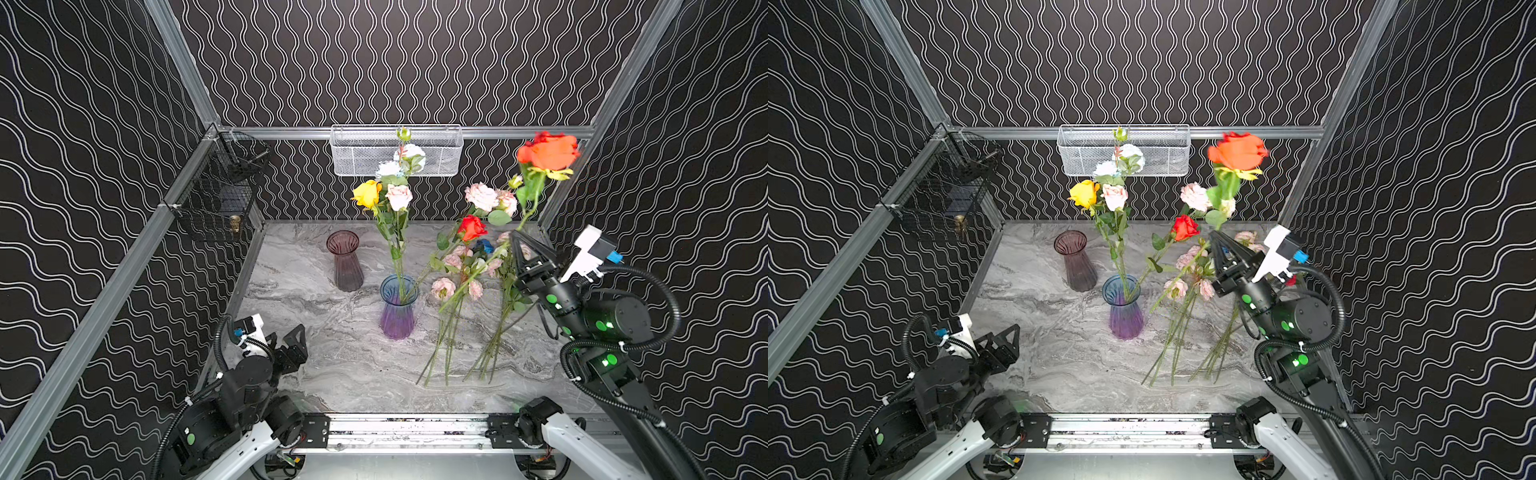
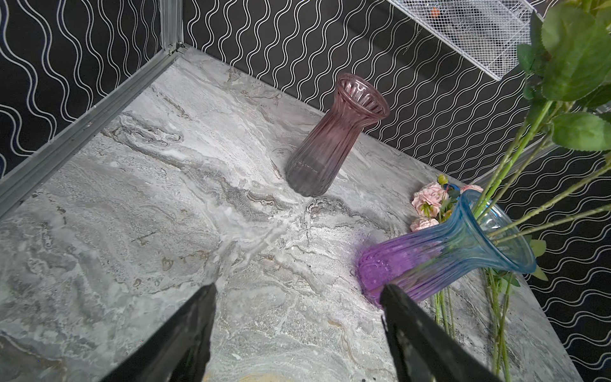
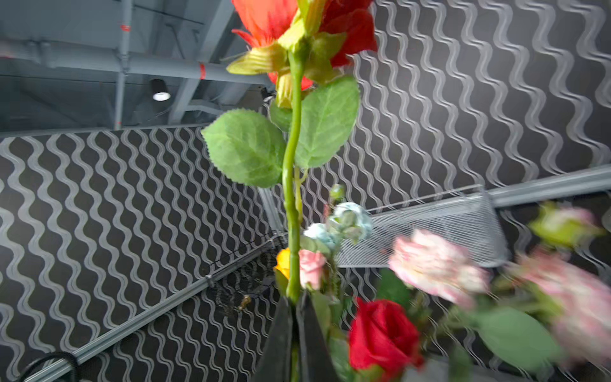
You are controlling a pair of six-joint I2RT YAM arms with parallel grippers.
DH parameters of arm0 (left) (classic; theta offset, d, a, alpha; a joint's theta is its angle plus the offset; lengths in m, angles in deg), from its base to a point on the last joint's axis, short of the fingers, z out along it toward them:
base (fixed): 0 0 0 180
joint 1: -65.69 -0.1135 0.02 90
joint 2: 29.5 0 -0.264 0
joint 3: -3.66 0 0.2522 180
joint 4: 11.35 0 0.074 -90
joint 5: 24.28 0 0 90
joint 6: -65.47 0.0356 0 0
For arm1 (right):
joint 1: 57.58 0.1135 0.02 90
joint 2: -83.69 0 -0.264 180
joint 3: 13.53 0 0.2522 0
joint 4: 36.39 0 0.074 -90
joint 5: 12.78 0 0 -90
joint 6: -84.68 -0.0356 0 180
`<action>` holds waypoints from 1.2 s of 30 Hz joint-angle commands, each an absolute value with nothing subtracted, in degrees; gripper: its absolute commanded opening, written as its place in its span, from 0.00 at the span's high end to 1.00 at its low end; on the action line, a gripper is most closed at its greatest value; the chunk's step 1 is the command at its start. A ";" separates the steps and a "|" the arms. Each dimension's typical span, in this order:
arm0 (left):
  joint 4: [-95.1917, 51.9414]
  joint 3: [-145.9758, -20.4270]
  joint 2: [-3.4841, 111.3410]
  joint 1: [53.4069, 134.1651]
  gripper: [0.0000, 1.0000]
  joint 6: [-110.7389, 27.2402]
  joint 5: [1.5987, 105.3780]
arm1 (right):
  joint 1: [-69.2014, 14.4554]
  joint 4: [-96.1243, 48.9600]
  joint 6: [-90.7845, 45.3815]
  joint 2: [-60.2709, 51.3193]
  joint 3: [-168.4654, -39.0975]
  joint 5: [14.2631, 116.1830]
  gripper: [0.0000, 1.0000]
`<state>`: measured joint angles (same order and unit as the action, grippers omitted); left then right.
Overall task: Arrange flowers in a vase
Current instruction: Place the flower in the vase.
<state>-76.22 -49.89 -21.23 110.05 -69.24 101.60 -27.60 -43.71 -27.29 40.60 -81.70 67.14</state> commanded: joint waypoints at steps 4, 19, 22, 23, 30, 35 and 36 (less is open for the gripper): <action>-76.00 -48.77 -22.53 110.03 0.18 -71.48 101.23 | -12.47 -44.96 -10.04 28.22 -91.99 76.35 1.00; -76.00 -48.19 -24.44 109.99 0.18 -72.21 101.49 | -7.39 -53.47 0.56 9.25 -95.80 84.50 1.00; -75.74 -48.00 -24.52 109.98 0.18 -72.30 101.23 | -7.39 -56.30 2.97 7.83 -94.29 85.96 1.00; -75.73 -47.99 -24.74 110.02 0.18 -72.34 101.27 | -7.39 -57.00 3.93 7.24 -93.89 86.62 1.00; -76.08 -47.54 -26.77 109.98 0.17 -73.07 102.32 | -6.55 -57.30 5.31 6.09 -90.29 88.49 1.00; -76.52 -47.70 -26.51 109.98 0.17 -73.75 102.71 | -4.60 -60.28 6.45 5.97 -85.94 93.15 0.87; -76.46 -47.65 -26.36 110.02 0.17 -73.75 102.64 | -4.47 -59.68 5.77 6.18 -85.72 93.45 0.80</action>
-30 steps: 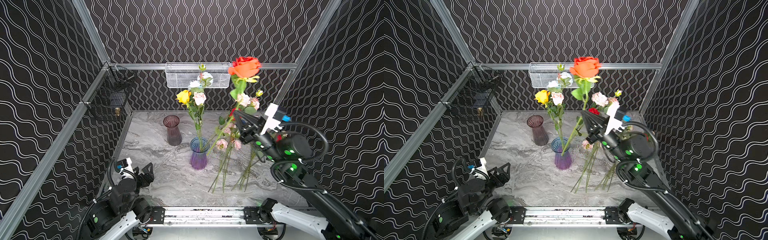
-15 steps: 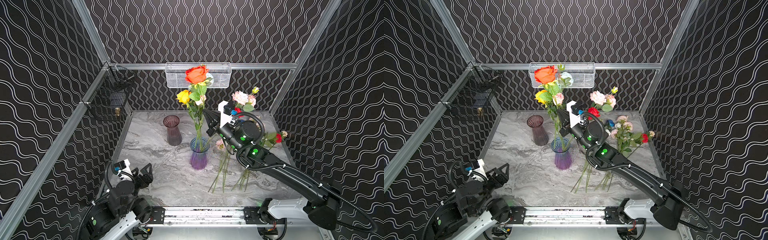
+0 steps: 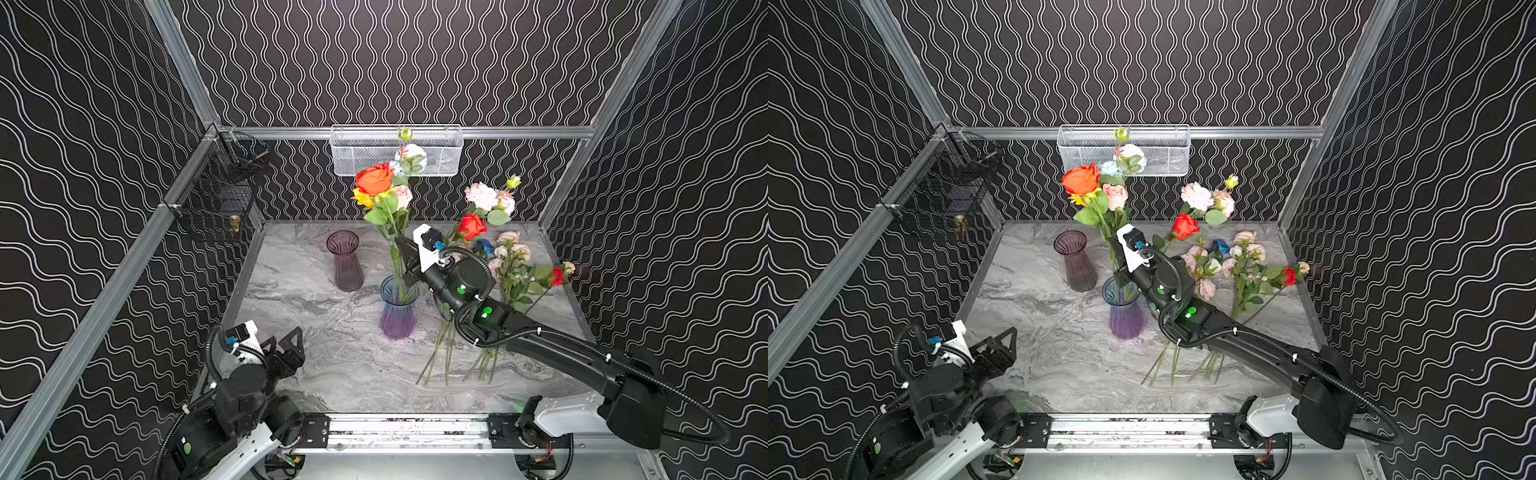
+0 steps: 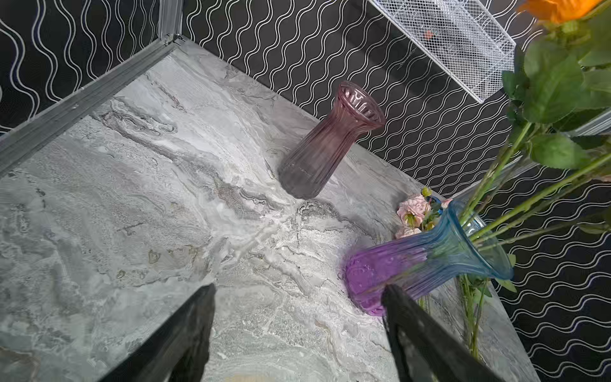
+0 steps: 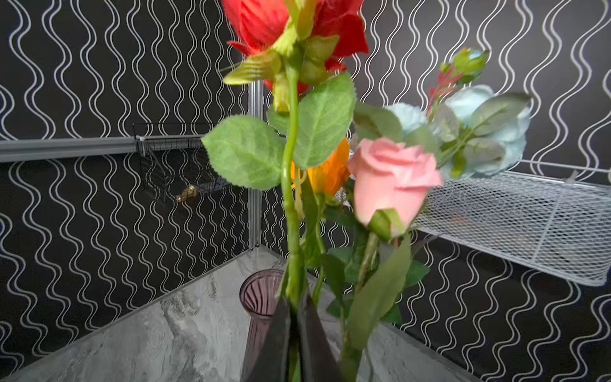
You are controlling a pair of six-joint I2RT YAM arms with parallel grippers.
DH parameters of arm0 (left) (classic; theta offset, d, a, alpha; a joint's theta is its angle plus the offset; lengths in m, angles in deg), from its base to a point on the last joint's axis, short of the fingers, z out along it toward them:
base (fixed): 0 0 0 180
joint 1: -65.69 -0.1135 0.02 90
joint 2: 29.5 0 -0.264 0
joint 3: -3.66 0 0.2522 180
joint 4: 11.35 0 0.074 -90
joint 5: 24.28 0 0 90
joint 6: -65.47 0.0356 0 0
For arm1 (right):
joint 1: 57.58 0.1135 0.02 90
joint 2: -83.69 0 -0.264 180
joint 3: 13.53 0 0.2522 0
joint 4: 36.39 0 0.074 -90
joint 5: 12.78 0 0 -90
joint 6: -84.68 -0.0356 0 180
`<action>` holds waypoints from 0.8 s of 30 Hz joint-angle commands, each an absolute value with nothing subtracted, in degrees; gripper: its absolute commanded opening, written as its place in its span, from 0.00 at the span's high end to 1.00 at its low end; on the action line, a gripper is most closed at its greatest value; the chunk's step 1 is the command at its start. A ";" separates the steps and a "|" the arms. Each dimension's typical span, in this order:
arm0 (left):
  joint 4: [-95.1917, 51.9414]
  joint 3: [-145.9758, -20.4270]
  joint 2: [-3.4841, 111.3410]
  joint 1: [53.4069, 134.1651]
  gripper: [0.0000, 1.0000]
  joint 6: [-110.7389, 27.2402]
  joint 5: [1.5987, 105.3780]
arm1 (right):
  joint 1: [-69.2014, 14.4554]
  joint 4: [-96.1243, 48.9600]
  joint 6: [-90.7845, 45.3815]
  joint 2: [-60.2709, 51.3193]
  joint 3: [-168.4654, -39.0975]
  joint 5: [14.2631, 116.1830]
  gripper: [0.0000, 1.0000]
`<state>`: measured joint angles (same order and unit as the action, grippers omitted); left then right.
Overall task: Arrange flowers in a vase
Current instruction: Place the flower in the vase.
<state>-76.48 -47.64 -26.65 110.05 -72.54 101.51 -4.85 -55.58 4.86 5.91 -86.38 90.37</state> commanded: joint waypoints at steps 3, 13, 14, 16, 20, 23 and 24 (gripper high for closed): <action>-76.44 -47.71 -26.03 110.00 0.17 -73.65 102.53 | -3.83 -60.83 4.46 7.59 -83.19 94.82 0.68; -76.17 -47.64 -25.01 109.99 0.17 -73.35 102.02 | 0.14 -59.80 4.73 13.33 -81.69 96.21 0.67; -76.25 -47.79 -24.85 109.99 0.17 -73.38 102.03 | 0.94 -59.02 5.02 13.66 -82.19 96.37 0.67; -76.37 -47.93 -24.56 110.02 0.17 -73.40 102.02 | 2.49 -57.20 5.56 14.29 -83.42 96.94 0.67; -76.44 -48.13 -24.97 109.98 0.17 -73.34 101.77 | 5.77 -52.97 5.09 15.95 -85.86 99.76 0.66; -76.14 -47.90 -25.86 109.98 0.17 -73.34 101.54 | 7.40 -49.03 2.59 17.80 -85.94 101.72 0.66; -75.94 -47.76 -26.04 109.98 0.17 -73.18 101.37 | 7.59 -47.59 1.55 18.74 -85.70 102.33 0.66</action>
<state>-76.53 -47.64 -25.60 110.05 -72.56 101.36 7.00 -52.08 4.11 17.30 -85.38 99.16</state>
